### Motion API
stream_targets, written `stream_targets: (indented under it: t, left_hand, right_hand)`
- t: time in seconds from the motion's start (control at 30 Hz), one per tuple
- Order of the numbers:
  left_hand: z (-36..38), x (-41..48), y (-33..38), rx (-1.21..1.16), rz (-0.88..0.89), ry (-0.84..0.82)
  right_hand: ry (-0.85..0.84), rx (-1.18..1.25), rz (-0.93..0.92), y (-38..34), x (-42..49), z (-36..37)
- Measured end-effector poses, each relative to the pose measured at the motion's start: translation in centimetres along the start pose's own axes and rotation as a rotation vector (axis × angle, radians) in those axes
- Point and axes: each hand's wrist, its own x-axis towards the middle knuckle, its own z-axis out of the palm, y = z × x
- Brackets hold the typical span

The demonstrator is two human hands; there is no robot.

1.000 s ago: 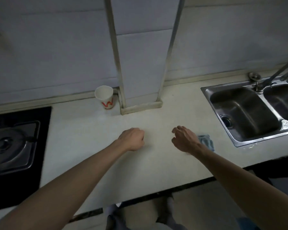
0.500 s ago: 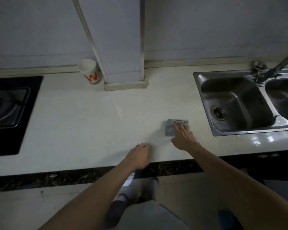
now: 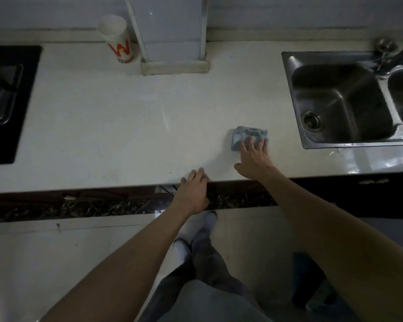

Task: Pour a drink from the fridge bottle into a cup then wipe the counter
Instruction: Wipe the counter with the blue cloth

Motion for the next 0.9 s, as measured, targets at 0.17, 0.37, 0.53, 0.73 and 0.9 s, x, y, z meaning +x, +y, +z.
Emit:
stream_targets:
  t: [0.17, 0.37, 0.53, 0.73, 0.9]
  left_hand:
    - [0.8, -0.1, 0.5, 0.019, -0.035, -0.018]
    - [0.8, 0.0, 0.6, 0.019, -0.041, -0.005]
    - [-1.0, 0.8, 1.4, -0.006, -0.053, -0.007]
    - [-1.7, 3.0, 3.4, 0.020, 0.069, 0.064]
    - [-2.3, 5.1, 5.5, 0.000, 0.086, 0.053]
  right_hand:
    - [0.025, -0.061, -0.060, -1.0, -4.8, 3.0]
    - [0.008, -0.057, 0.071, -0.9, -8.8, 4.8]
    - [-0.028, -0.001, 0.152, 0.2, -9.0, 4.8]
    - [-0.094, 0.080, 0.143, 1.5, -8.6, 3.9]
    - [-0.137, 0.080, 0.160, 3.2, -7.1, 3.0]
